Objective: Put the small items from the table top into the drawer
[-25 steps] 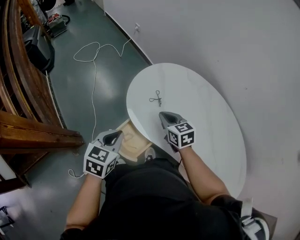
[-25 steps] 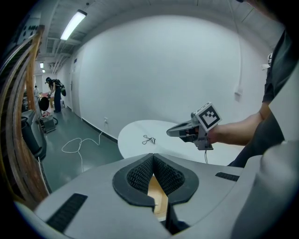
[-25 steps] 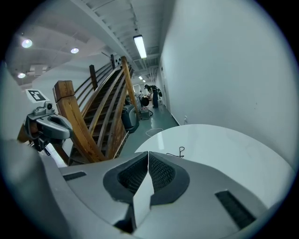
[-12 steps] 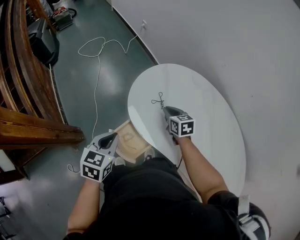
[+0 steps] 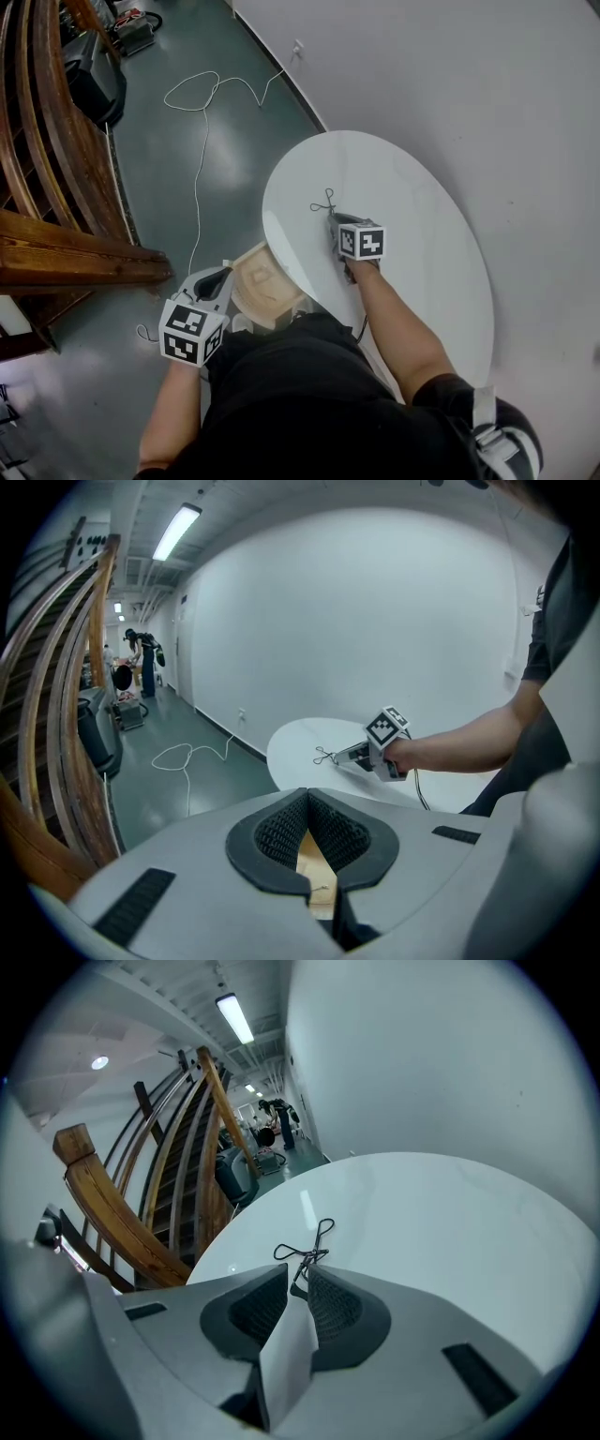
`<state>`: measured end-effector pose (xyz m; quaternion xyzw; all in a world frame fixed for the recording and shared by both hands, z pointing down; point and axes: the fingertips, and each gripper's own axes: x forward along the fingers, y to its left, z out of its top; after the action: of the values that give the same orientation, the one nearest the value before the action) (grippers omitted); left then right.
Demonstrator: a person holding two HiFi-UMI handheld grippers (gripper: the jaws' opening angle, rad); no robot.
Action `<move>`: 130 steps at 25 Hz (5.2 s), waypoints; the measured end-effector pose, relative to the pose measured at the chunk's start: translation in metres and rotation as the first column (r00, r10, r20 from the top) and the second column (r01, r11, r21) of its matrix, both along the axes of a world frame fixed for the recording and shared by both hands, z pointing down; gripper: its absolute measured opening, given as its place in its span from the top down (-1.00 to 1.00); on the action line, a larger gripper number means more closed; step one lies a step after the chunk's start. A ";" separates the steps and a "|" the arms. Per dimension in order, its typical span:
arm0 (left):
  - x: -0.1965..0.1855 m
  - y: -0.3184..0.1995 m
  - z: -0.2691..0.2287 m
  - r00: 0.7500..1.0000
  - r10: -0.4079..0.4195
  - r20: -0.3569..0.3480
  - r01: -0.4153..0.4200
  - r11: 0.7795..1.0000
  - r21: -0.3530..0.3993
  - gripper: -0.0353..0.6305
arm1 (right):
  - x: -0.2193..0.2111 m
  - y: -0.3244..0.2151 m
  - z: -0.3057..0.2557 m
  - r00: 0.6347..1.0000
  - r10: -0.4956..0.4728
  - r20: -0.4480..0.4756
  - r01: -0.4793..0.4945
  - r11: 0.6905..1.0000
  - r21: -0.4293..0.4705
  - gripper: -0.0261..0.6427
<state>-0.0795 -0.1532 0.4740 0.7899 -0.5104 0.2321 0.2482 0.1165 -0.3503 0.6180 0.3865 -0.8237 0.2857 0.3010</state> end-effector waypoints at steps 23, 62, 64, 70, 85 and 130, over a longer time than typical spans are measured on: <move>-0.019 0.021 -0.002 0.994 0.107 -0.021 -0.106 0.994 0.026 0.85 | -0.006 0.047 -0.051 0.999 0.040 0.012 -0.041 0.994 0.097 0.88; -0.041 0.087 0.042 0.987 0.143 -0.069 -0.149 0.984 -0.098 0.85 | -0.109 0.244 0.101 0.907 -0.356 -0.225 0.313 0.927 -0.204 0.88; -0.044 0.089 0.044 0.990 0.121 -0.068 -0.128 0.986 -0.107 0.85 | -0.119 0.241 0.113 0.902 -0.372 -0.220 0.327 0.920 -0.215 0.88; -0.063 0.096 0.049 0.997 0.042 -0.062 -0.051 0.987 -0.150 0.85 | -0.152 0.216 0.134 0.840 -0.464 -0.282 0.422 0.884 -0.200 0.88; -0.068 0.085 0.060 0.997 -0.030 -0.076 0.017 0.987 -0.162 0.85 | -0.127 0.212 0.180 0.817 -0.442 -0.371 0.345 0.889 -0.300 0.87; -0.007 0.014 -0.087 0.981 0.157 -0.117 -0.123 0.959 0.255 0.85 | -0.103 0.179 -0.237 0.929 -0.278 0.244 0.154 0.891 0.427 0.90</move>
<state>-0.0862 -0.1389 0.3871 0.8629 -0.4598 0.1296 0.1651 0.0135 -0.1715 0.3812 0.2972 -0.9385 0.1303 0.1177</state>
